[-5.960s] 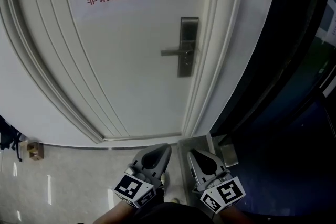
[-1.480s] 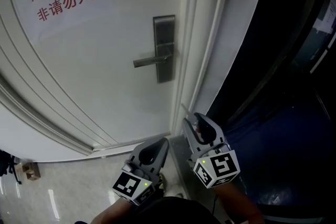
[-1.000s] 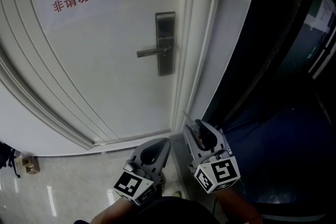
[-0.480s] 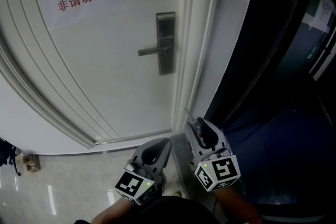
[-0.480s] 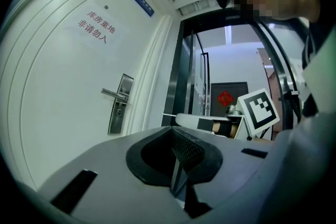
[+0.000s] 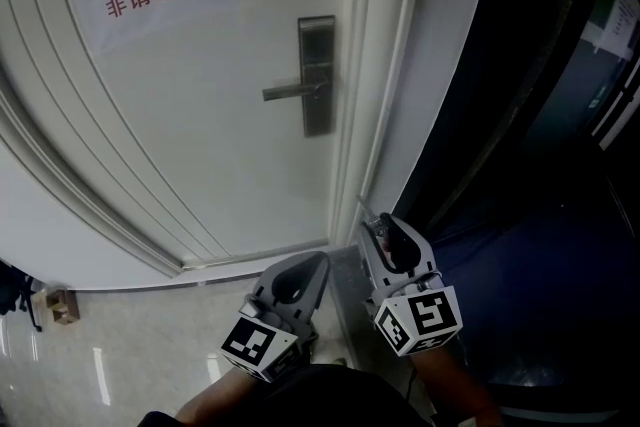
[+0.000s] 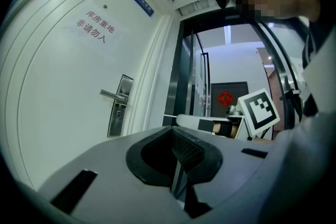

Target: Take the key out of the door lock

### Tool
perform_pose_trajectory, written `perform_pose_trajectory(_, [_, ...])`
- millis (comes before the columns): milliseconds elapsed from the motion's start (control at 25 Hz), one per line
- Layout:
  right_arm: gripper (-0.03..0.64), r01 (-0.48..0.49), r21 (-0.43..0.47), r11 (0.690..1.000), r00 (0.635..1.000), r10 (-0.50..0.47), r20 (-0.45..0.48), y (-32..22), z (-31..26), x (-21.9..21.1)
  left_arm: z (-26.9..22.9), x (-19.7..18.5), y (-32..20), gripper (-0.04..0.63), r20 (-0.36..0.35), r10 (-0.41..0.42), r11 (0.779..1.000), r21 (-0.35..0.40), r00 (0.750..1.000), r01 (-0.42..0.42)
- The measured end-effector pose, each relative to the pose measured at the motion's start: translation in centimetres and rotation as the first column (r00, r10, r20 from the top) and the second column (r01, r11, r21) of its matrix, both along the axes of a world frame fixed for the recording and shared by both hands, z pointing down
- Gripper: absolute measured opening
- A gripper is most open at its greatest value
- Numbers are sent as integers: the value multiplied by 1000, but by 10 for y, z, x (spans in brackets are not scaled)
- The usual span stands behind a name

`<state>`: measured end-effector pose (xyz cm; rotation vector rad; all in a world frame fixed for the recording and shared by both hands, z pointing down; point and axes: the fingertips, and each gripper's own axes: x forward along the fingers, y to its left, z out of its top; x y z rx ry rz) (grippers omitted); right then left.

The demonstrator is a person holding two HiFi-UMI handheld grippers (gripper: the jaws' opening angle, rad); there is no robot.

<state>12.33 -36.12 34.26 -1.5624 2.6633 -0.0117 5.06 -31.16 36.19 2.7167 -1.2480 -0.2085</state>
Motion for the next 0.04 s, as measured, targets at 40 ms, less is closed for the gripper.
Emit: perform_pose_trajectory(40, [138,0,2,1000,1000,0,0,-1,-1,1,-1,0,-2,5,0,0,1000,3,1000,0])
